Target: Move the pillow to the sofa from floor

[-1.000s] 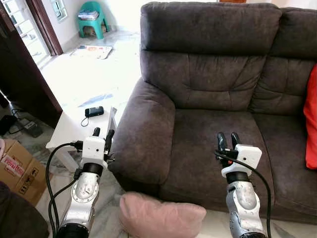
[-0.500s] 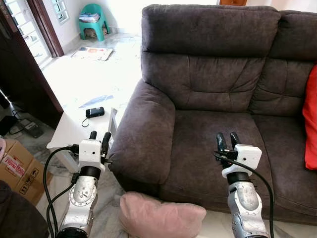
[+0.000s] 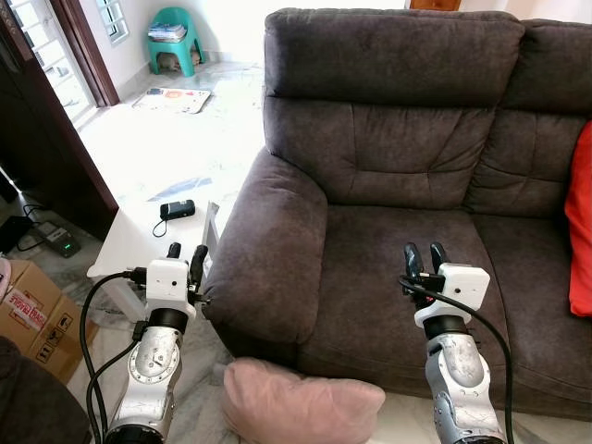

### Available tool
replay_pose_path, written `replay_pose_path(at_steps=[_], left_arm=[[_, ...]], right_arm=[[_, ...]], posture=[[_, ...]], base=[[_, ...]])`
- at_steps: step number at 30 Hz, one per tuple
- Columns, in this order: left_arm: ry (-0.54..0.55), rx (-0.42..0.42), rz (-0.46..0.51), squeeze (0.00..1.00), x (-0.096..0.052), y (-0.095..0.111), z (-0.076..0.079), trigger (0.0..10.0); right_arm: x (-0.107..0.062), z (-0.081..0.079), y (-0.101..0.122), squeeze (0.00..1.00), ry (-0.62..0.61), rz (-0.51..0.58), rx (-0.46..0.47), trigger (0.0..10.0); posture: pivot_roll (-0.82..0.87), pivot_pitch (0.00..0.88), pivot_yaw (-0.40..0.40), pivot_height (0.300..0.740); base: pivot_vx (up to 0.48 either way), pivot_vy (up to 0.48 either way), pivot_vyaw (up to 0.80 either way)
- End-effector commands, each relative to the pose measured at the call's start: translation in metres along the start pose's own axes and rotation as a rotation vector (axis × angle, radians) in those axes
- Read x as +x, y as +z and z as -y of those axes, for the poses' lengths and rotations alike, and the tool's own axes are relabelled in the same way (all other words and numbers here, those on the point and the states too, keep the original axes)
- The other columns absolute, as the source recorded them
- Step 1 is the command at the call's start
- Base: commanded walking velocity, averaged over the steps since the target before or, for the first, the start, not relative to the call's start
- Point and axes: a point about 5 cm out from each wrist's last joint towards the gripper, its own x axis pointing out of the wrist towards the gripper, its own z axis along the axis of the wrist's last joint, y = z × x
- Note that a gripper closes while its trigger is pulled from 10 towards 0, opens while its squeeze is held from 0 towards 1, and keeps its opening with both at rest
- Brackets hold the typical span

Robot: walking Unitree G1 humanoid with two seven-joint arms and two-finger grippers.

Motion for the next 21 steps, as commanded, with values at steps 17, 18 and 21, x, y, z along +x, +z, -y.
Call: replay_pose_path(at_steps=[17,18,21], left_arm=[[-0.004,0.005,0.013,0.00,0.0046,0.0070,-0.0030,10.0],[-0.006,0.004,0.013,0.00,0.0050,0.0073,-0.0022,10.0],[-0.009,0.002,0.012,0.00,0.0052,0.0073,-0.0010,10.0]], right_arm=[[0.0019,-0.0010,0.0054,0.00,-0.001,-0.005,0.001,10.0],[0.0020,-0.0004,0.0056,0.00,-0.002,-0.006,0.001,10.0],[0.0017,0.0004,0.0053,0.00,-0.003,-0.009,0.000,10.0]], posture=[[0.03,0.044,0.009,0.718],[0.03,0.051,0.009,0.718],[0.03,0.055,0.008,0.718]], base=[[0.000,0.000,0.00],[0.000,0.000,0.00],[0.000,0.000,0.00]])
